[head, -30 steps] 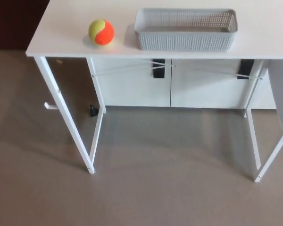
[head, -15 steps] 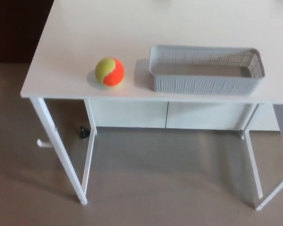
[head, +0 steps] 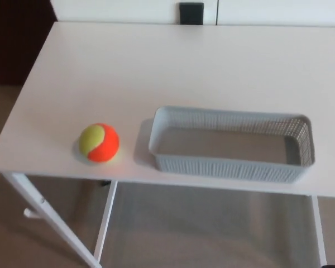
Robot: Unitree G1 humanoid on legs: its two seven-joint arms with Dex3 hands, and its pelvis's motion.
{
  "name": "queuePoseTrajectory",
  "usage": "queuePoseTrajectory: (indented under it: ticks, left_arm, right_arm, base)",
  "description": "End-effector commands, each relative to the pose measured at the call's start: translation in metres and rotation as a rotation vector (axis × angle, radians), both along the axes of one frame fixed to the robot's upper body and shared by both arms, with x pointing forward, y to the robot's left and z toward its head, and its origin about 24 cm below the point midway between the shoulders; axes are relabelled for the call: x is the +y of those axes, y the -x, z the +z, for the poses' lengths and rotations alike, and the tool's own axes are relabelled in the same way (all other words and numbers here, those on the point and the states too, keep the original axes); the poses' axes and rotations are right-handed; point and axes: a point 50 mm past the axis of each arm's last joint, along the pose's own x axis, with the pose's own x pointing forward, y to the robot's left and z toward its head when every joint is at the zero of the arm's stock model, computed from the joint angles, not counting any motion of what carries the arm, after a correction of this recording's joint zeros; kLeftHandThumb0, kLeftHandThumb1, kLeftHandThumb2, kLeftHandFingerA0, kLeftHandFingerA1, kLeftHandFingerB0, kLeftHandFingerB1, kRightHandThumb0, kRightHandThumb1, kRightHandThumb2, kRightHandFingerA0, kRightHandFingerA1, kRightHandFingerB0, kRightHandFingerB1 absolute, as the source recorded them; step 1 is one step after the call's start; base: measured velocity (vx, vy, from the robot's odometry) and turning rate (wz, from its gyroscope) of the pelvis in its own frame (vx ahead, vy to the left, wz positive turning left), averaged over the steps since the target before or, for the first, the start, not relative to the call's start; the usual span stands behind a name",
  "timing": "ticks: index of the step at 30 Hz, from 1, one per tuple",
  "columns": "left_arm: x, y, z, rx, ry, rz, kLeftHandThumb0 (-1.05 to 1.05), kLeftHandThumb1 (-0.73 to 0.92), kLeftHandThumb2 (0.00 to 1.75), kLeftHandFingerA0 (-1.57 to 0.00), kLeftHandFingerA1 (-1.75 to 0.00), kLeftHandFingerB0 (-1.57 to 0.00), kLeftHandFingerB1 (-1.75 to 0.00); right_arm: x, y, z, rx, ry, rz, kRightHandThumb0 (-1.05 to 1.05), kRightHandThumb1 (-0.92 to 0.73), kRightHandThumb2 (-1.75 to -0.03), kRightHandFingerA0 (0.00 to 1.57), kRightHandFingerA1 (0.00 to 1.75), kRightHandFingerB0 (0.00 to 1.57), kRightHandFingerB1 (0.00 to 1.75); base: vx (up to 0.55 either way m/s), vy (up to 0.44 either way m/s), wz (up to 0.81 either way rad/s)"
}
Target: The robot walk towards a table in front and uses its left hand to pickup a tennis ball on the left side and put it in a container on the right hand side
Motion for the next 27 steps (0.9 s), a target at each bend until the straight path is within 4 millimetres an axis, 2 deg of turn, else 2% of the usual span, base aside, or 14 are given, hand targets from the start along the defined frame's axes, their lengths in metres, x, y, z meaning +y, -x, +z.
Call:
queuePoseTrajectory:
  ticks: [1, 15, 16, 19, 20, 21, 22, 25, 26, 27]
  left_arm:
    - [0.0057, 0.0067, -0.0001, 0.024, -0.013, 0.019, -0.20, 0.52, 0.56, -0.27, -0.46, -0.20, -0.30]
    - [0.0081, 0.0122, -0.0010, 0.040, -0.026, 0.004, -0.25, 0.51, 0.55, -0.29, -0.54, -0.23, -0.31]
    - [0.0082, 0.0126, -0.0009, 0.040, -0.027, 0.003, -0.20, 0.35, 0.85, -0.26, -0.61, -0.12, -0.50]
    - [0.0081, 0.0135, -0.0004, 0.035, -0.015, 0.011, -0.21, 0.34, 0.85, -0.27, -0.62, -0.13, -0.51]
    - [0.0080, 0.0135, -0.0003, 0.035, -0.016, 0.008, -0.22, 0.34, 0.85, -0.27, -0.61, -0.13, -0.50]
    - [0.0080, 0.0134, -0.0001, 0.036, -0.018, 0.003, -0.22, 0.34, 0.85, -0.27, -0.61, -0.13, -0.50]
    - [0.0081, 0.0133, -0.0004, 0.041, -0.021, 0.005, -0.21, 0.34, 0.85, -0.27, -0.61, -0.13, -0.50]
    - [0.0080, 0.0134, -0.0001, 0.040, -0.019, 0.002, -0.21, 0.34, 0.85, -0.27, -0.61, -0.14, -0.51]
    - [0.0085, 0.0089, 0.0021, 0.024, -0.027, -0.002, -0.26, 0.50, 0.55, -0.31, -0.55, -0.26, -0.33]
    - [0.0087, 0.0070, 0.0031, 0.017, -0.031, -0.004, -0.26, 0.50, 0.55, -0.31, -0.55, -0.26, -0.33]
  right_arm:
    - [-0.0021, 0.0090, -0.0026, 0.033, 0.014, -0.005, 0.16, -0.63, -0.58, 0.44, 0.56, 0.31, 0.46]
    - [-0.0025, 0.0140, -0.0065, 0.046, 0.012, -0.009, 0.16, -0.63, -0.58, 0.45, 0.58, 0.31, 0.46]
    - [-0.0024, 0.0142, -0.0066, 0.044, 0.009, -0.009, 0.18, -0.63, -0.58, 0.46, 0.59, 0.31, 0.47]
    - [-0.0024, 0.0156, -0.0077, 0.045, -0.002, -0.020, 0.18, -0.63, -0.58, 0.45, 0.59, 0.31, 0.47]
    - [-0.0024, 0.0156, -0.0078, 0.047, -0.004, -0.020, 0.17, -0.45, -0.87, 0.39, 0.64, 0.24, 0.55]
    - [-0.0025, 0.0157, -0.0078, 0.048, -0.005, -0.020, 0.17, -0.45, -0.87, 0.39, 0.64, 0.24, 0.55]
    - [-0.0025, 0.0160, -0.0074, 0.050, 0.002, -0.012, 0.16, -0.63, -0.58, 0.44, 0.57, 0.31, 0.46]
    - [-0.0023, 0.0156, -0.0069, 0.052, 0.013, 0.001, 0.16, -0.63, -0.58, 0.44, 0.57, 0.31, 0.46]
    - [-0.0007, 0.0119, -0.0062, 0.041, 0.007, 0.002, 0.17, -0.63, -0.58, 0.44, 0.57, 0.31, 0.47]
    - [0.0001, 0.0103, -0.0059, 0.036, 0.004, 0.003, 0.17, -0.63, -0.58, 0.44, 0.57, 0.31, 0.47]
  base:
    - [0.19, 0.076, -0.17]
    - [0.12, 0.087, -0.04]
    - [0.13, -0.020, 0.05]
    - [0.00, 0.000, 0.00]
    - [0.00, 0.000, 0.00]
    - [0.00, 0.000, 0.00]
    - [0.00, 0.000, 0.00]
    - [0.00, 0.000, 0.00]
    - [0.00, 0.000, 0.00]
    - [0.00, 0.000, 0.00]
